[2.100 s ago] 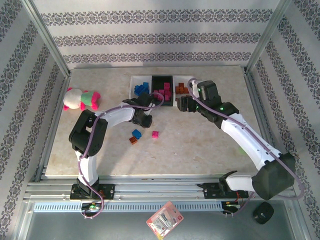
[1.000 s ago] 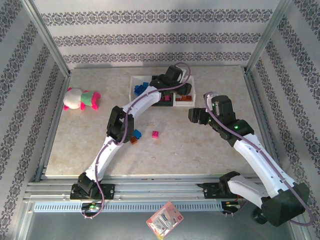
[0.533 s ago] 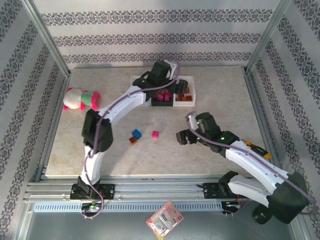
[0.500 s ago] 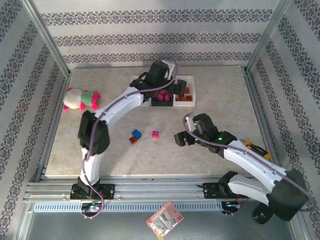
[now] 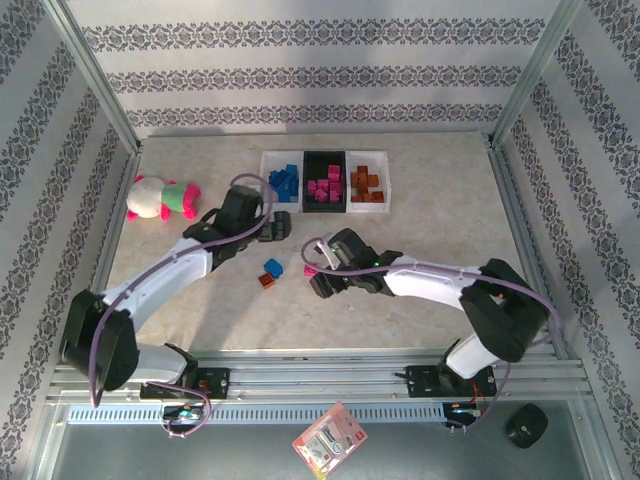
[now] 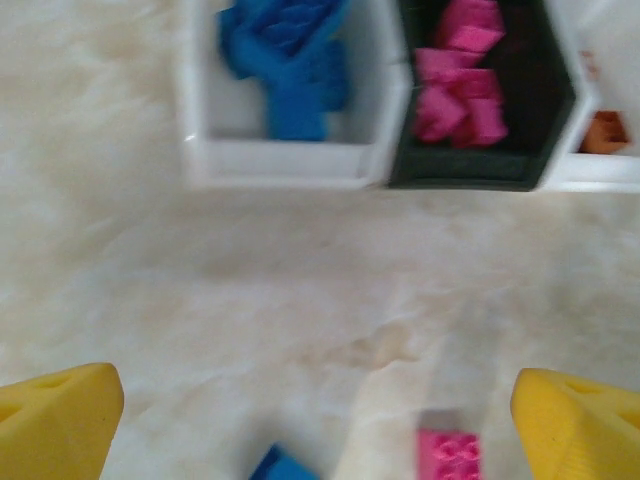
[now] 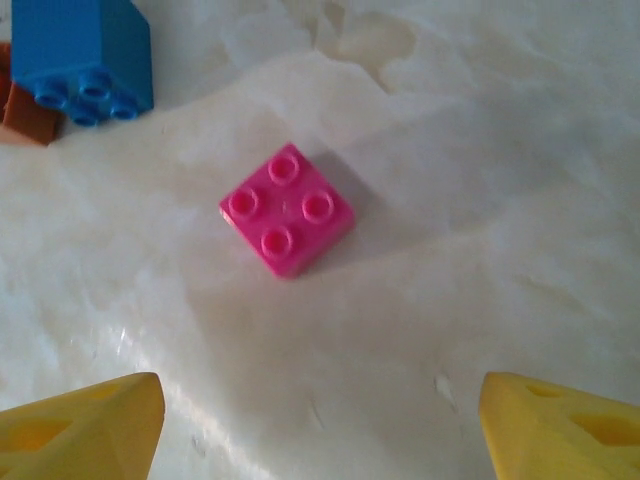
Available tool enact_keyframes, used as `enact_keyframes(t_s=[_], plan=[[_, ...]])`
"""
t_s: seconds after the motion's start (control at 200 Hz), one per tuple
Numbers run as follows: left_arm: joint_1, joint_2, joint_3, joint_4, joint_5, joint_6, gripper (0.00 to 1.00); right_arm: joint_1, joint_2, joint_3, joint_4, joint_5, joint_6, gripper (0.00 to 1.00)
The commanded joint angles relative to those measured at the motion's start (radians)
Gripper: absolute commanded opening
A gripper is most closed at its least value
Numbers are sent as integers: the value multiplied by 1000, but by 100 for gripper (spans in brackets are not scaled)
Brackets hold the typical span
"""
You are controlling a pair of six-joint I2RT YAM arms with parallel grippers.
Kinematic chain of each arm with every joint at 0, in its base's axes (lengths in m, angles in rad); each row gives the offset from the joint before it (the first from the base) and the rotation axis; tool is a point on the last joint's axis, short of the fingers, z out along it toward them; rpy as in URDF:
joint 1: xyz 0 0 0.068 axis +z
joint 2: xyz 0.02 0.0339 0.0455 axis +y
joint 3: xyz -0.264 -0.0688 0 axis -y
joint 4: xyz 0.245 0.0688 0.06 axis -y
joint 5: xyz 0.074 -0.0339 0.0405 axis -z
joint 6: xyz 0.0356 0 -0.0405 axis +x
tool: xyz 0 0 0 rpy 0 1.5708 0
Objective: Sort the legos into containers by color
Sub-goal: Pick up the lego from the center of the table.
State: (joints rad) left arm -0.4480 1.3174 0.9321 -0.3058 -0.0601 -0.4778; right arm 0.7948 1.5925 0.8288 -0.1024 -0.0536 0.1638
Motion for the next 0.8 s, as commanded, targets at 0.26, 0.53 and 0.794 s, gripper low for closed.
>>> enact_keyframes(t_s=[0.26, 0.53, 0.794], plan=[[57, -239, -199, -150, -106, -122, 99, 20, 269, 202, 61, -52, -4, 69], [63, -271, -225, -165, -117, -80, 99, 24, 295, 215, 62, -28, 15, 46], [61, -244, -219, -119, -71, -49, 99, 19, 177, 207, 31, 24, 21, 39]])
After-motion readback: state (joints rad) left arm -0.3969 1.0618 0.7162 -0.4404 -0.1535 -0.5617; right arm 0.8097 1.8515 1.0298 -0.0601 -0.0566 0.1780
